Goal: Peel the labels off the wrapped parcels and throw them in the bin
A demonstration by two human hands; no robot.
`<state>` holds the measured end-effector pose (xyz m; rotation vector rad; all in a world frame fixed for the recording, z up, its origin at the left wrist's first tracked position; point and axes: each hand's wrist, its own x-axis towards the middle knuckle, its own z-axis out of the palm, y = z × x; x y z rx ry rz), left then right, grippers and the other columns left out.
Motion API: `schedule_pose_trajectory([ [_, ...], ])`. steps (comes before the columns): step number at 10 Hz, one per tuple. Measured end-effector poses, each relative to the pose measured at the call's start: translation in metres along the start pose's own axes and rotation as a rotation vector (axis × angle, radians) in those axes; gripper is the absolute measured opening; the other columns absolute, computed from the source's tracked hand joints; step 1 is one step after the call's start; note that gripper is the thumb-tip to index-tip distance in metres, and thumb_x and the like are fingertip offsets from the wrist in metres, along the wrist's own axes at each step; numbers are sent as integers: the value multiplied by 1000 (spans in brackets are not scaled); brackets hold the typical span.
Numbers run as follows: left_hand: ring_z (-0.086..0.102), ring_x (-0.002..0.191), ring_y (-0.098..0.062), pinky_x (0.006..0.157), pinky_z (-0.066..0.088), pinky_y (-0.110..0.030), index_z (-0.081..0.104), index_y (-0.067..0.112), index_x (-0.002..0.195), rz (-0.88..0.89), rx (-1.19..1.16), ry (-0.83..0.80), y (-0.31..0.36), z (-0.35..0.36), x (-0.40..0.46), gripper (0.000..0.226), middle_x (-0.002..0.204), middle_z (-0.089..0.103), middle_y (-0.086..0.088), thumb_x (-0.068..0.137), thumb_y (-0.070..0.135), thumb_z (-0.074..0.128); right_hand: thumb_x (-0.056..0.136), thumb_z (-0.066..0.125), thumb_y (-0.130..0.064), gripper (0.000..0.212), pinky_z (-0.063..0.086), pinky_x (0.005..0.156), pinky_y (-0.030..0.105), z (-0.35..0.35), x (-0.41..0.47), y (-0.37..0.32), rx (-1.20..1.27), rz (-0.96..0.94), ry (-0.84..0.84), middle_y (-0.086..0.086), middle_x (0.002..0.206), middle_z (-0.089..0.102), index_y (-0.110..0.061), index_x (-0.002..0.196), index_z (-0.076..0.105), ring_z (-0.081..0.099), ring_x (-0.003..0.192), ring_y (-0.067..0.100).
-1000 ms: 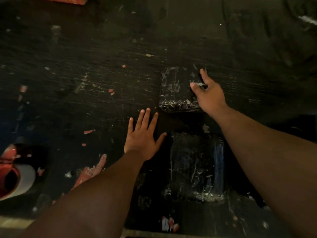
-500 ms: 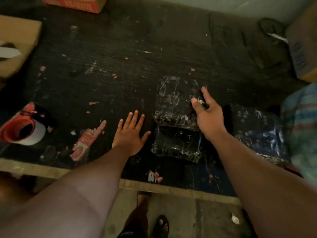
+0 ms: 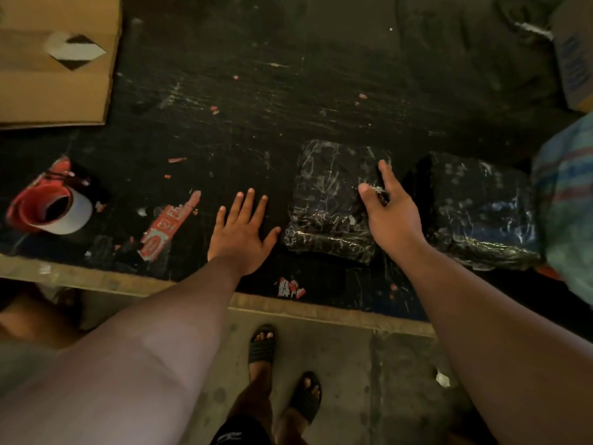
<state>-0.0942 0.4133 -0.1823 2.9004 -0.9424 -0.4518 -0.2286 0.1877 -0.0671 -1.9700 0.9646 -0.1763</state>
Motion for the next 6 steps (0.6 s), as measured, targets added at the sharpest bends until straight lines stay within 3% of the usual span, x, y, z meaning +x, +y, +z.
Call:
schedule_pose_trajectory([
  [1, -20, 155, -18, 126, -6, -49, -12, 32, 162, -3, 6, -44, 2, -4, 2, 76, 169, -22, 4, 100, 68, 15, 96, 45, -54, 61, 55, 59, 28, 2, 1, 0, -39, 22, -6, -3, 137, 53, -50, 149, 15, 66, 76, 13],
  [2, -23, 154, -18, 126, -6, -49, -14, 33, 161, -17, -9, -158, 4, -18, 2, 77, 168, -26, 4, 101, 68, 19, 95, 47, -54, 62, 54, 60, 28, 1, 4, -3, -89, 35, -3, -1, 138, 51, -49, 149, 16, 63, 77, 8],
  [3, -14, 157, -22, 127, 1, -50, -6, 33, 163, -39, -40, -284, 8, -46, 10, 78, 170, -19, 2, 102, 66, 30, 93, 48, -55, 63, 57, 74, 36, -4, 9, -9, -180, 53, -3, 3, 138, 51, -47, 148, 19, 63, 88, 14],
  [4, 4, 158, -29, 126, 5, -55, 7, 29, 164, -31, 44, -360, 14, -81, 17, 73, 172, 2, -4, 104, 63, 29, 92, 48, -55, 66, 55, 83, 41, -9, 14, -20, -322, 79, -58, 8, 141, 47, -43, 148, 18, 60, 106, 26],
  [5, 17, 155, -31, 124, 6, -58, 11, 24, 164, -7, 93, -269, 19, -109, 11, 72, 170, 18, -8, 105, 61, 29, 92, 48, -54, 70, 49, 85, 37, -21, 17, -33, -541, 64, -149, 10, 142, 48, -34, 152, 18, 56, 116, 30],
  [6, 18, 155, -31, 123, 5, -58, 11, 23, 164, 18, 107, -178, 22, -135, -2, 74, 169, 19, -8, 104, 62, 30, 88, 45, -62, 70, 49, 94, 44, -33, 12, -40, -698, -1, -173, 8, 140, 50, -28, 148, 32, 53, 121, 30],
])
